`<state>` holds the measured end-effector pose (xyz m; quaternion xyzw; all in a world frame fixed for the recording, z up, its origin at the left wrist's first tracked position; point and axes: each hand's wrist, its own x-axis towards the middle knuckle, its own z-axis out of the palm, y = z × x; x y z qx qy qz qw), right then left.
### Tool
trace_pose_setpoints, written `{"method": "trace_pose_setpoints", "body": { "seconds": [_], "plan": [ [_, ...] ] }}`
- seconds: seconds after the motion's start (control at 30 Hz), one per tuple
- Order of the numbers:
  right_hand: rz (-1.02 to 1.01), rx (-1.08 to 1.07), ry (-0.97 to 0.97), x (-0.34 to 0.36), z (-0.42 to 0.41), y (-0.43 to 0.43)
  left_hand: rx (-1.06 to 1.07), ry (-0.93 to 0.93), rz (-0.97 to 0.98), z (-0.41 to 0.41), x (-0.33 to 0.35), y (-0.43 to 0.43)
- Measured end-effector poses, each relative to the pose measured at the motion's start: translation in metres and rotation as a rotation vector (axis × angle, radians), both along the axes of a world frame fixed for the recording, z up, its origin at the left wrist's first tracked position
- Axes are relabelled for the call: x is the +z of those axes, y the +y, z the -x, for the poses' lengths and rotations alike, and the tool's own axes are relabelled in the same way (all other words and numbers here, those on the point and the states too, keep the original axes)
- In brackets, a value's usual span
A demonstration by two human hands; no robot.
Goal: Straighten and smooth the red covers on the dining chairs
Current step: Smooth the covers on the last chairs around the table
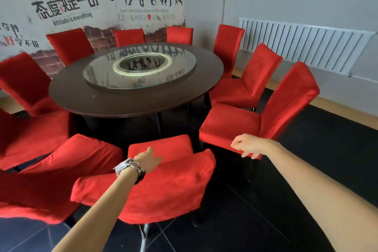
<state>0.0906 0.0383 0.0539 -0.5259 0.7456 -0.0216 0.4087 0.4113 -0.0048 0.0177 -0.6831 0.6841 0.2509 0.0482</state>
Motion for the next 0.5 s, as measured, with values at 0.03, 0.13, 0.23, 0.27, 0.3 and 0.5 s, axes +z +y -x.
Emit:
{"method": "trace_pose_setpoints", "body": {
  "seconds": [0.03, 0.13, 0.23, 0.27, 0.3, 0.5],
  "plan": [
    [0.019, 0.017, 0.013, 0.002, 0.015, 0.000, -0.003, 0.029, 0.013, 0.022, 0.004, 0.001],
    [0.120, 0.029, 0.015, 0.005, 0.060, 0.003, -0.026, 0.127, 0.050, 0.091, 0.013, 0.000],
    [0.220, 0.013, -0.027, 0.010, 0.103, 0.010, -0.039, 0.195, 0.073, 0.151, 0.015, 0.003],
    [0.253, 0.020, -0.030, 0.012, 0.117, 0.012, -0.035, 0.209, 0.078, 0.167, 0.013, 0.004],
    [0.287, 0.032, -0.027, 0.015, 0.130, 0.014, -0.031, 0.219, 0.088, 0.181, 0.012, 0.005],
    [0.355, 0.091, 0.025, 0.021, 0.202, 0.026, -0.050, 0.265, 0.196, 0.241, 0.018, 0.000]
  ]
}}
